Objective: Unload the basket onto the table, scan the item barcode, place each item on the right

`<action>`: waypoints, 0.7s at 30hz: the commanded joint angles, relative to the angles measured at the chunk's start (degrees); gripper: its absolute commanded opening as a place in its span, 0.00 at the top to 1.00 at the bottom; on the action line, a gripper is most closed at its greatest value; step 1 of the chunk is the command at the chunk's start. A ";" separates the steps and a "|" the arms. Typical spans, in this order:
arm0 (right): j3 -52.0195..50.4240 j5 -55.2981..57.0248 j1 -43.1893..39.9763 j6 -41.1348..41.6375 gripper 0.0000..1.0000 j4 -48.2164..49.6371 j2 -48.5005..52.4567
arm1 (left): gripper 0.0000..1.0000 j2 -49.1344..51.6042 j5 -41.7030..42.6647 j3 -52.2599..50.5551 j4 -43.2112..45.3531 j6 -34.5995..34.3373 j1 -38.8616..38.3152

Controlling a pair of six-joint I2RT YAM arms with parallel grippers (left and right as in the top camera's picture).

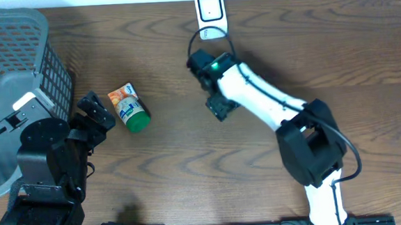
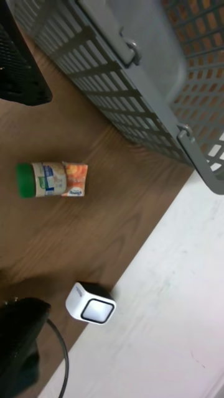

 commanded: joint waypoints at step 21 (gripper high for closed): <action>2.10 -39.30 -29.42 -16.06 0.42 10.29 5.29 | 0.01 -0.04 -1.18 0.57 -1.40 0.96 0.24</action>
